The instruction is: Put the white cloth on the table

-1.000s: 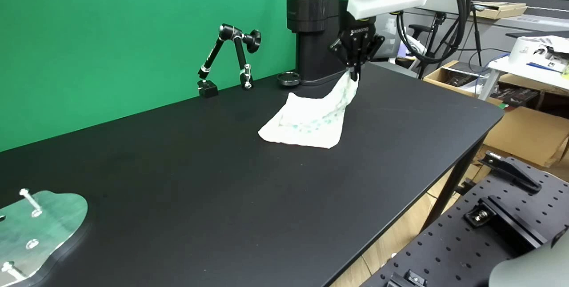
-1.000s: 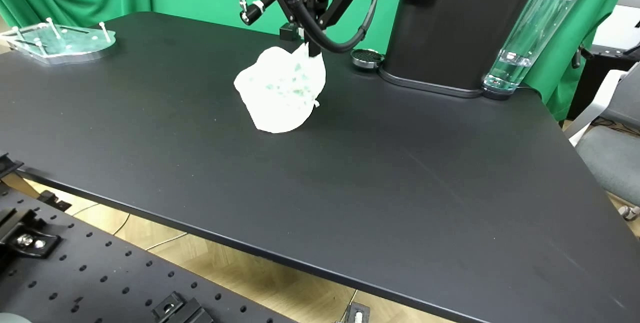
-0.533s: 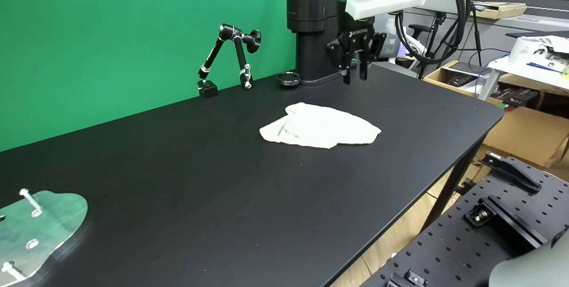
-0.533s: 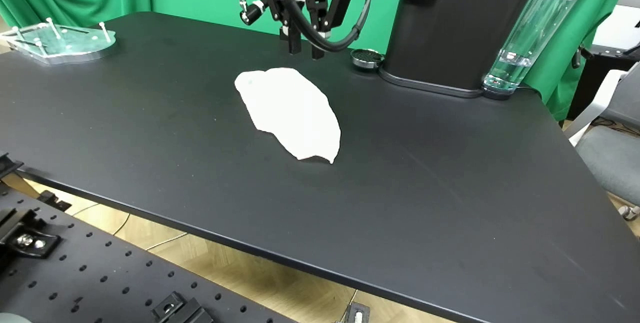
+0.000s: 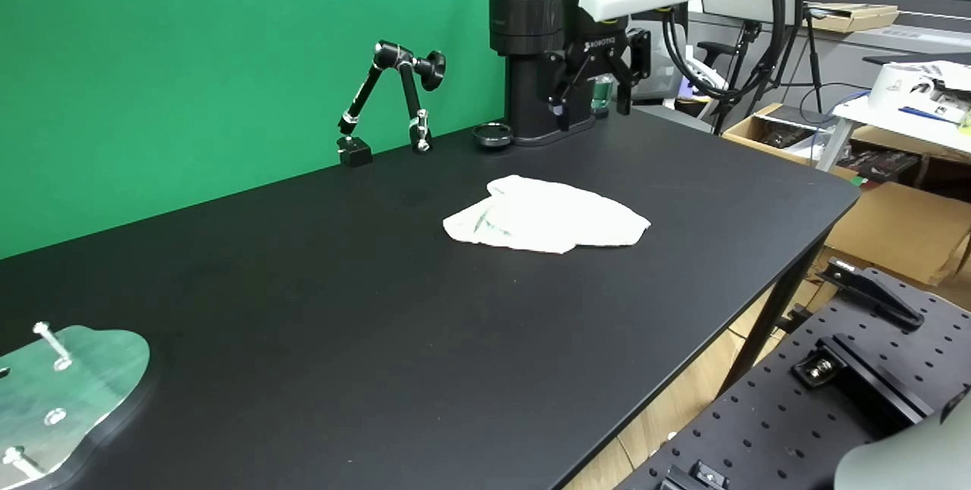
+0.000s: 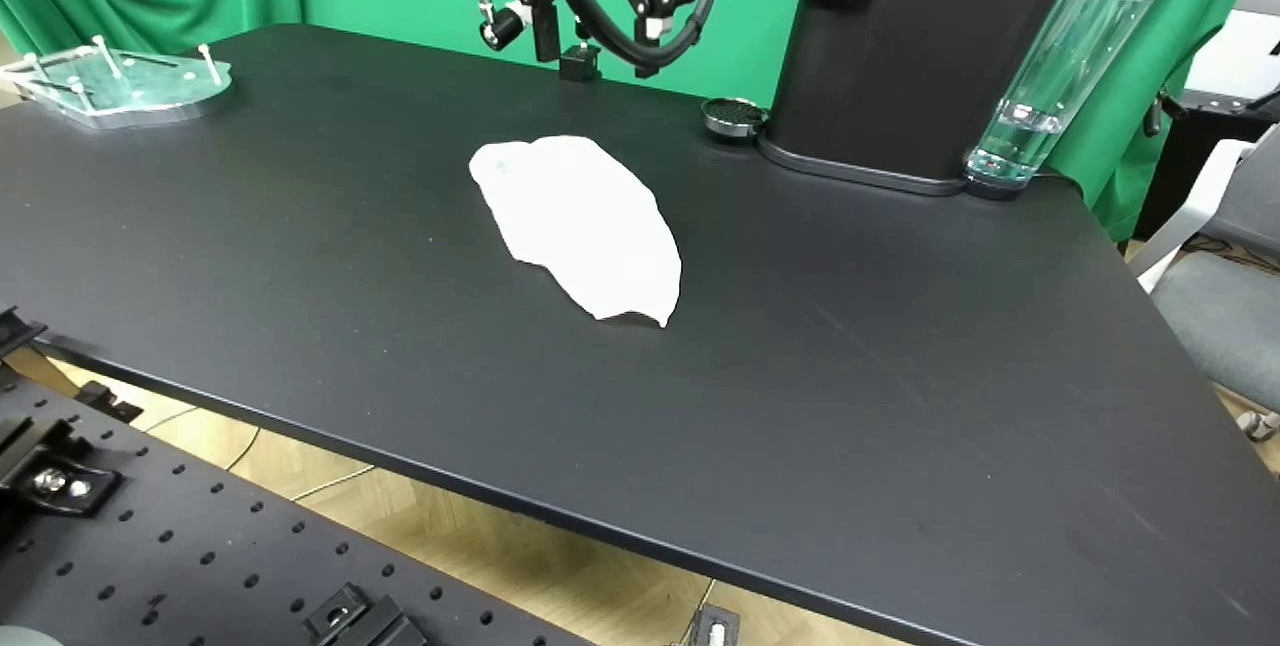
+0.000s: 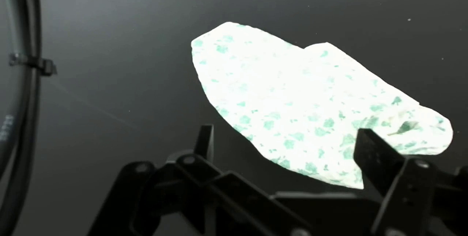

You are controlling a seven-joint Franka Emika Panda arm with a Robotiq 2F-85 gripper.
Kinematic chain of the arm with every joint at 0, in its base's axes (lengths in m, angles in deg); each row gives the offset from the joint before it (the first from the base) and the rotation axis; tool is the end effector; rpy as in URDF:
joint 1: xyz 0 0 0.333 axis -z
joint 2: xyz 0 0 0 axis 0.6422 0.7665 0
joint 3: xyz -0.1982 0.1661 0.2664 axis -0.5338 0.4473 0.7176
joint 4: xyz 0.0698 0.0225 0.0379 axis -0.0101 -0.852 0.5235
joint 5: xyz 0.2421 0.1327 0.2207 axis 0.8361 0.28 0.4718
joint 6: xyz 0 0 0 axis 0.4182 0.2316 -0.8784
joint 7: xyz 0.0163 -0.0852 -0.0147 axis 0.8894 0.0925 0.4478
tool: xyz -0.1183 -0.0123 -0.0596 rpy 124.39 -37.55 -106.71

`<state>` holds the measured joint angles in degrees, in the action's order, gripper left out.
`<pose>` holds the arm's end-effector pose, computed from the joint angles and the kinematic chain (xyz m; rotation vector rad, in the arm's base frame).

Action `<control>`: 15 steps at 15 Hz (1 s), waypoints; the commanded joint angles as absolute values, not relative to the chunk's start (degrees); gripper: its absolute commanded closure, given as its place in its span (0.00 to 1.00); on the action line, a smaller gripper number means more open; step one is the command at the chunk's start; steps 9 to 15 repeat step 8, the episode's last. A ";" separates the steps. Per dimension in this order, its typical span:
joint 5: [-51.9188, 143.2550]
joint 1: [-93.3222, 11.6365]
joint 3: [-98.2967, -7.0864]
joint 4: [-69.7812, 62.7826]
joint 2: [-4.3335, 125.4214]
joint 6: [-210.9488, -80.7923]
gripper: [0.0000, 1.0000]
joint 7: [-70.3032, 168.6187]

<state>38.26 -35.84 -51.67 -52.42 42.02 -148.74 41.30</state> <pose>0.4355 -0.0584 0.3648 3.0061 -0.3098 -0.0395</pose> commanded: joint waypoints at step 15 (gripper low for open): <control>39.96 -37.17 -50.00 -53.62 39.23 -144.39 0.00 44.50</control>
